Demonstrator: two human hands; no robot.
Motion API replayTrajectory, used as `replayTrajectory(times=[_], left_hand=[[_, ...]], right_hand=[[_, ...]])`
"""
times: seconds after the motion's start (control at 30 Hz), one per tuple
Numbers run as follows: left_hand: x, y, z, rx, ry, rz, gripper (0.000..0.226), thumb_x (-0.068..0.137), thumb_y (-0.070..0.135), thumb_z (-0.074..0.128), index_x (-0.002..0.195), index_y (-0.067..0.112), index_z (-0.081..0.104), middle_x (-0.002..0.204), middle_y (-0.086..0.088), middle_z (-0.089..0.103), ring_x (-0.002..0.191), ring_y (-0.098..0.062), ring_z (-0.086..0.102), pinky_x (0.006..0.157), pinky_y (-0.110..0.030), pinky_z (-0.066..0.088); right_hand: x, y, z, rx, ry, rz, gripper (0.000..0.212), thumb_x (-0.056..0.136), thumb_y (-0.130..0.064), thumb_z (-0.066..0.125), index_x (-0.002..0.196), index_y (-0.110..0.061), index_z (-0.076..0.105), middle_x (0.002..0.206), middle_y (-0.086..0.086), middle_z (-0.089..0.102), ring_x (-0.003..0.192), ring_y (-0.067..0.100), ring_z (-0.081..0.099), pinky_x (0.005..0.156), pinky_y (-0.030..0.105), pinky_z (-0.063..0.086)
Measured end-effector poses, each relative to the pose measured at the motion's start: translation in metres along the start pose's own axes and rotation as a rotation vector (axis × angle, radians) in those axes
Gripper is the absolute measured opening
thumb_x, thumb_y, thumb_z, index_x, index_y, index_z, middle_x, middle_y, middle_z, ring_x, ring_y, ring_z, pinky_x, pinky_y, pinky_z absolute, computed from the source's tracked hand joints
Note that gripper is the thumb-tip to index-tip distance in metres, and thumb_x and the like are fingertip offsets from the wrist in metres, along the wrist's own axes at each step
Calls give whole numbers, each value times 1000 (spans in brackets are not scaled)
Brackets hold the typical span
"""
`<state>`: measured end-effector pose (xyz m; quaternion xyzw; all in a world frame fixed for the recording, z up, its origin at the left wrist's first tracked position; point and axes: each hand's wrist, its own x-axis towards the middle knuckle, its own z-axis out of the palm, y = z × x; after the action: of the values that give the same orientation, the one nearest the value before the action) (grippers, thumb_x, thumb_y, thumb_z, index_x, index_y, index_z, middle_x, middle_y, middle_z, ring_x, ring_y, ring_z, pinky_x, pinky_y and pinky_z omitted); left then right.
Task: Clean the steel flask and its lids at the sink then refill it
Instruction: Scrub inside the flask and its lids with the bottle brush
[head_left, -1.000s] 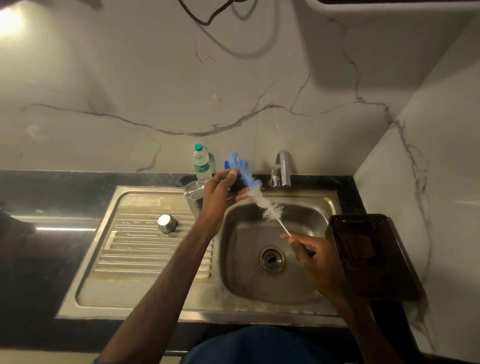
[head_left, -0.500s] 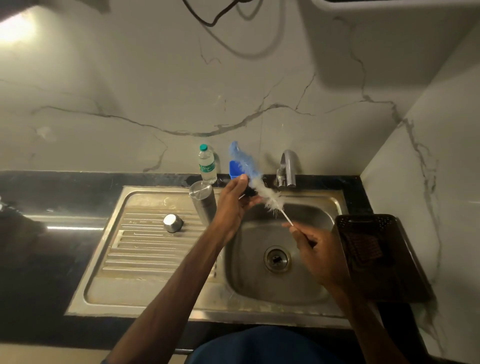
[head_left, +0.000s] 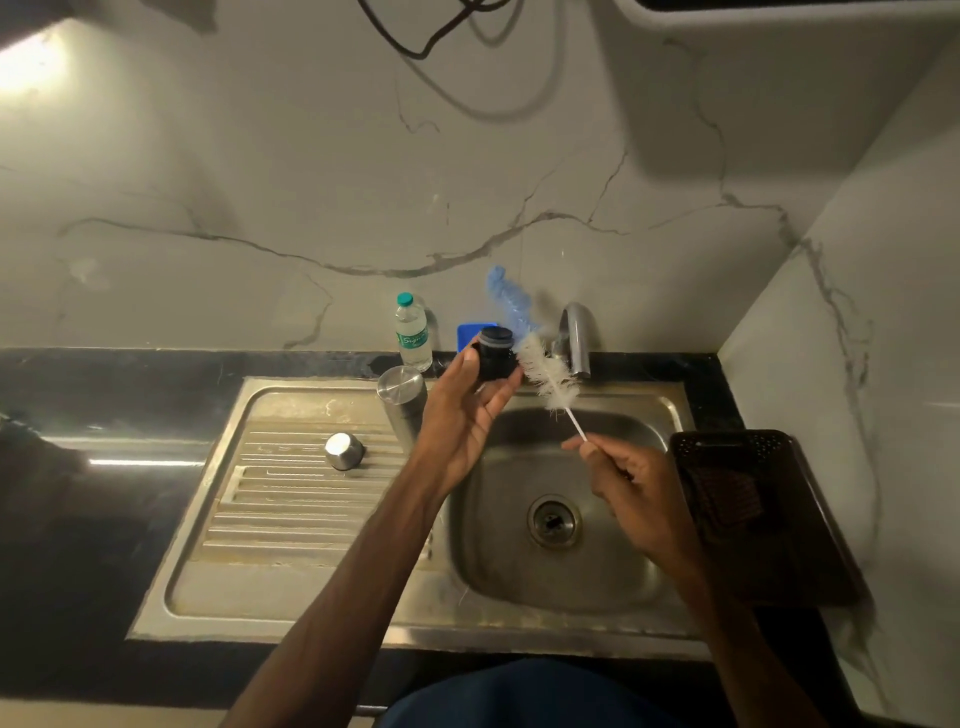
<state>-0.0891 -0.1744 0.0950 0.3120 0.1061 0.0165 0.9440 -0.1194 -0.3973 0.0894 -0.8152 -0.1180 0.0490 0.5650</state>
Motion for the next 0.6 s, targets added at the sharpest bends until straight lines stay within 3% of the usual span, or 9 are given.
replayTrajectory(times=[0.17,0.37,0.47,0.6], left_hand=[[10,8,-2,53,-4,59,34,108,9,48,140,0,53,147,-29,53,129,-41,61,106,-50,52],[8,15,-4,200,-131,12,42,107,7,45,147,-5,46,149,-28,51,137,-44,52,109,-50,49],[15,31,-9,181,-77,43,36,107,7,45,140,-3,52,143,-27,58,131,-41,59,103,-45,56],[10,26,-7,260,-113,-10,44,100,14,49,142,-1,52,139,-23,61,121,-36,65,95,-41,60]], right_hand=[[-10,-11,-4,149,-101,129,25,107,-17,52,104,-16,76,52,-6,38,43,1,34,42,13,31],[-3,-21,-15,186,-176,203,28,109,-24,48,105,-14,73,54,-4,35,42,4,28,39,16,24],[-13,-23,-17,198,-246,232,29,108,-26,48,105,-12,73,54,-5,36,43,6,28,39,19,23],[-3,-27,-16,177,-218,196,28,109,-22,47,105,-11,72,53,-6,35,41,4,27,38,17,23]])
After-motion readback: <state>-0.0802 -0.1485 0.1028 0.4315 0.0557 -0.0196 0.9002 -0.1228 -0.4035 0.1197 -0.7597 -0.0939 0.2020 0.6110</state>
